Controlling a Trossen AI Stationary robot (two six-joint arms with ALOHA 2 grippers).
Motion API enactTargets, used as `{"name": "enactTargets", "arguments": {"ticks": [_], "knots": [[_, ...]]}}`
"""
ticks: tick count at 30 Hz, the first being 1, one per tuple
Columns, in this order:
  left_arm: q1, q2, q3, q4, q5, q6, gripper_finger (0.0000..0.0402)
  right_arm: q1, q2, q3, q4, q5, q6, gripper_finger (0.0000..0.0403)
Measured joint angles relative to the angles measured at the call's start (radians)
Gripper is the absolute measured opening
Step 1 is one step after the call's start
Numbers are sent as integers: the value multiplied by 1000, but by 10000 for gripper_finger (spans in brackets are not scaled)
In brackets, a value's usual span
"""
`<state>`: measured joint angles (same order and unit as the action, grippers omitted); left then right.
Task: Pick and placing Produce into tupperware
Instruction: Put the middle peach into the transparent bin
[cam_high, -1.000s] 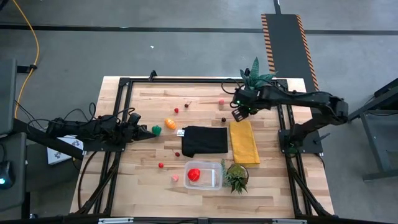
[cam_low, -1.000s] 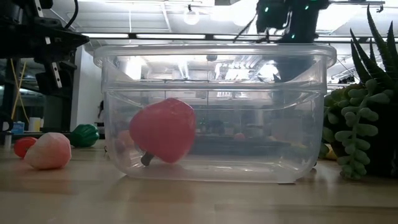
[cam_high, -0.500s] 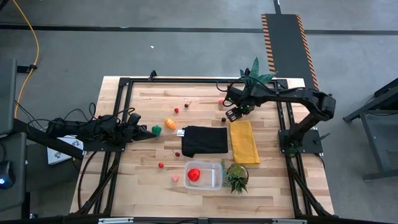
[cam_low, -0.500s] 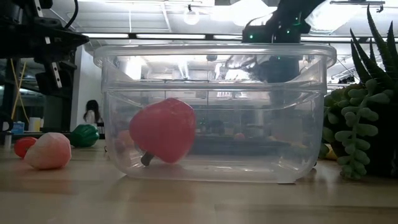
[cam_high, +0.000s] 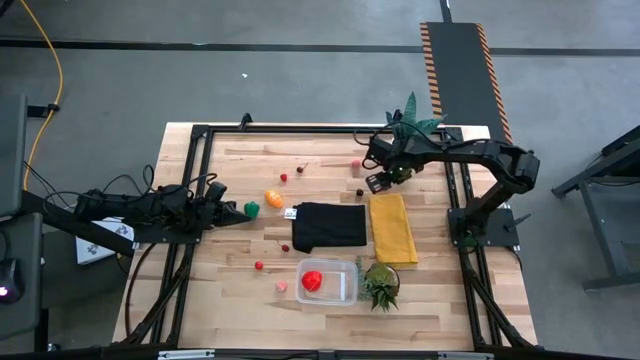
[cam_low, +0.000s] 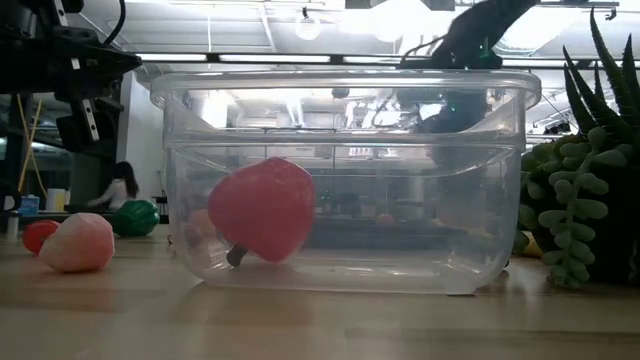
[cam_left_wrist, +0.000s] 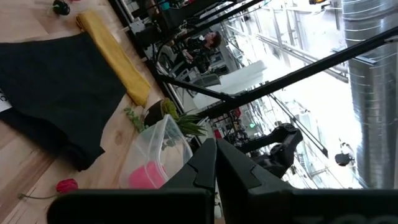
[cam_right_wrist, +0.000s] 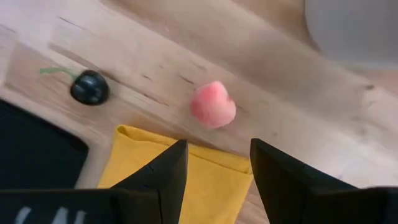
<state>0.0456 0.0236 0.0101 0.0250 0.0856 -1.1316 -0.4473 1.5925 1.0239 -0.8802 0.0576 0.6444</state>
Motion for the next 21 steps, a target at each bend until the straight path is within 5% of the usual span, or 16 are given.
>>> {"name": "enactTargets", "arguments": {"ticks": [21], "knots": [[0, 0, 0, 0, 0, -2, 1, -31, 0, -45, 128, -1, 15, 166]]}}
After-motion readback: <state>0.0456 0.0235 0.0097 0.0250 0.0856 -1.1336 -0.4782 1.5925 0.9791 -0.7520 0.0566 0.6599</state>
